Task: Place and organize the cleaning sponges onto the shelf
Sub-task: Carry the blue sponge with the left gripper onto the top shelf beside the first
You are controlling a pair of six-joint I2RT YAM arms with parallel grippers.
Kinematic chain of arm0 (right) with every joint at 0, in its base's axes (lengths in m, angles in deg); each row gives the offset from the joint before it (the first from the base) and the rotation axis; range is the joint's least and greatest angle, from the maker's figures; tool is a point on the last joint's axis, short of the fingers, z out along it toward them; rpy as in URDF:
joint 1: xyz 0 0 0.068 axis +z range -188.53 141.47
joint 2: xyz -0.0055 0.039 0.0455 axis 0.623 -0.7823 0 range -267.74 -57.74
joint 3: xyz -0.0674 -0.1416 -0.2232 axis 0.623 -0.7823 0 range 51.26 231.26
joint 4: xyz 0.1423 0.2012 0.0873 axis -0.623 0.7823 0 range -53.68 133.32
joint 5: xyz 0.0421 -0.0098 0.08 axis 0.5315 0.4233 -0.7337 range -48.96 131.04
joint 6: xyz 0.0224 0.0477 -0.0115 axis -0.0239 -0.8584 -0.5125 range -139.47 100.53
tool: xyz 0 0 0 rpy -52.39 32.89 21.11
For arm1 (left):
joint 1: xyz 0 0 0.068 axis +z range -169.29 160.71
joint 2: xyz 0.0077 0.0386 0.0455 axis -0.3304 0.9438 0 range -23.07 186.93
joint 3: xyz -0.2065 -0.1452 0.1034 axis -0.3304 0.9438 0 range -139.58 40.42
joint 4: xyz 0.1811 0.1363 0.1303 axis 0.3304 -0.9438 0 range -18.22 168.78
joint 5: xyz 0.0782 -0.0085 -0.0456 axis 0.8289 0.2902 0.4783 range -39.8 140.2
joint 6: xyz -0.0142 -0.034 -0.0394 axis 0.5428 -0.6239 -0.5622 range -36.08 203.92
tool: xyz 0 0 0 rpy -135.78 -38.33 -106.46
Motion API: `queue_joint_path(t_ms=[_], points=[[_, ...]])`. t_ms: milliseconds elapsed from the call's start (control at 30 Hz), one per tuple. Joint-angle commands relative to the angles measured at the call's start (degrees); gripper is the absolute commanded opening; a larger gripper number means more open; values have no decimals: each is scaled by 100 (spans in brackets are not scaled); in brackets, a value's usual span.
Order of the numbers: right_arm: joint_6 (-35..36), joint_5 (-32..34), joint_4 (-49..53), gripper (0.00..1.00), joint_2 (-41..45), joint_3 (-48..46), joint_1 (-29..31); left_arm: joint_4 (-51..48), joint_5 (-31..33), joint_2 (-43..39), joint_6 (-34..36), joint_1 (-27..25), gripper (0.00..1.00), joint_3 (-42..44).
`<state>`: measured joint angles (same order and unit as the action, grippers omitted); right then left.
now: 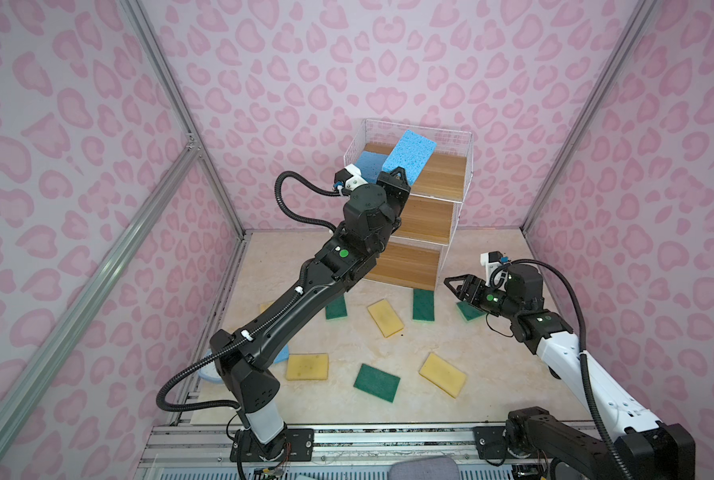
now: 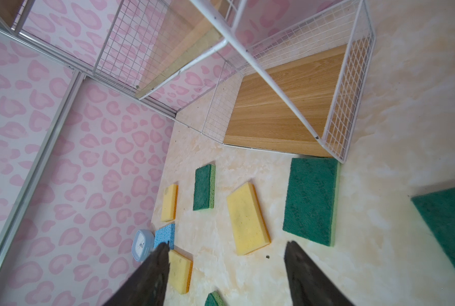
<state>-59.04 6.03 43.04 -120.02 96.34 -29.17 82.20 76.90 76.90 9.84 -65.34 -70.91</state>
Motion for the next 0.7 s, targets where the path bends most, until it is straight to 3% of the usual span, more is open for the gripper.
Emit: queue_joint_path(t_ms=[0,300,667], points=[[-34,-112,-233,70,-25,-71,-12,-49,739,255,-315,-69,2,-279],[-86,-183,-340,70,-65,-192,-5,-333,1095,844,-141,-168,2,-983],[-68,-220,-281,70,-143,-202,-5,-498,1370,1107,-461,-116,2,-1058]])
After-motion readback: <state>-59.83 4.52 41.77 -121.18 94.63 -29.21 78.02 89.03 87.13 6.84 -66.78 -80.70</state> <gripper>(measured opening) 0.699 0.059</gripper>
